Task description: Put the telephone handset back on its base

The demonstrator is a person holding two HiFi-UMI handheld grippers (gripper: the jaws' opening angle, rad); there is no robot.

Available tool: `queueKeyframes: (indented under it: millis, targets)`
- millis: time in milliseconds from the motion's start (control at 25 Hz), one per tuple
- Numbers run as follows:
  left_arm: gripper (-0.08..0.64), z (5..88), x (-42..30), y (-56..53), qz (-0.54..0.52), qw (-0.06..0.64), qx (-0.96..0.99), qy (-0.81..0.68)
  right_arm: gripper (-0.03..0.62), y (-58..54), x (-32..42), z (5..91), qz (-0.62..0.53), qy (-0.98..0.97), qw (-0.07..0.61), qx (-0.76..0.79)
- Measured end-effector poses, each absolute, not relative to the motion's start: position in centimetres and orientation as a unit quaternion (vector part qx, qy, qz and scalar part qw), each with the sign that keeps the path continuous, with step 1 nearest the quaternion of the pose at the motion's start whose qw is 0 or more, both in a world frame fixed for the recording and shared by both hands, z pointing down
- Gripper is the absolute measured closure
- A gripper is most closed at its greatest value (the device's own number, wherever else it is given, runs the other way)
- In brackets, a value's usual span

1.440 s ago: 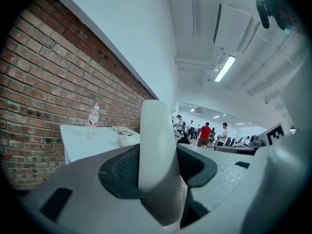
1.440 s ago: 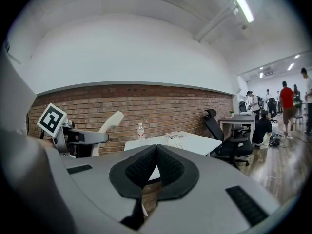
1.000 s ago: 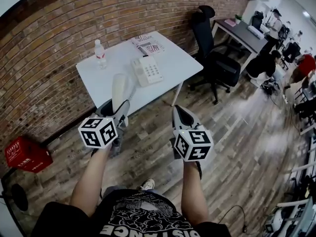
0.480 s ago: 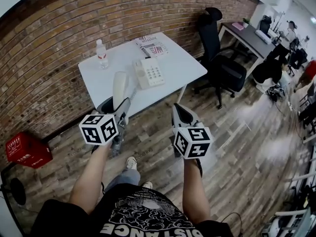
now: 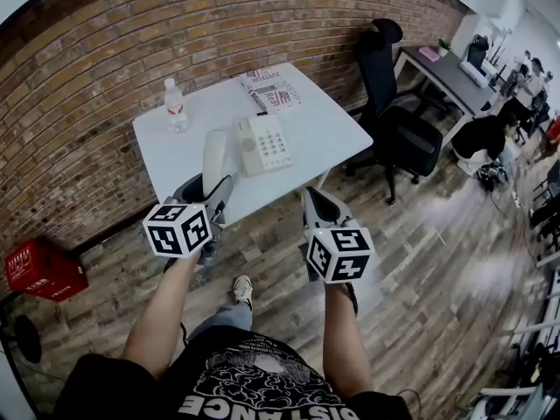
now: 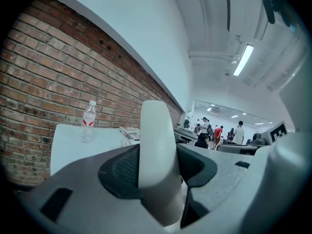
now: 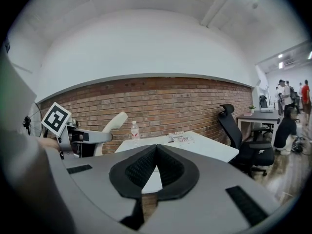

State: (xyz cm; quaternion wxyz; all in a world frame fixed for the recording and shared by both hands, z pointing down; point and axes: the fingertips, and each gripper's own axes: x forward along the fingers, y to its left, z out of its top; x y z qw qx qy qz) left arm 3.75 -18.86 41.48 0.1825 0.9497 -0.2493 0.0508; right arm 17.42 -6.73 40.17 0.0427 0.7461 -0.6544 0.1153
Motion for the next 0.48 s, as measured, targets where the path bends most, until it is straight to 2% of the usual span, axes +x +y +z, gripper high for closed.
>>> queueKeyframes:
  millis: [480]
  targets:
    - [0.345,42.8,10.6,-29.4,0.067,0.204,0.946,-0.241,0.592,-18.4,23.8,40.2,0.129,-0.653,0.056,0.744]
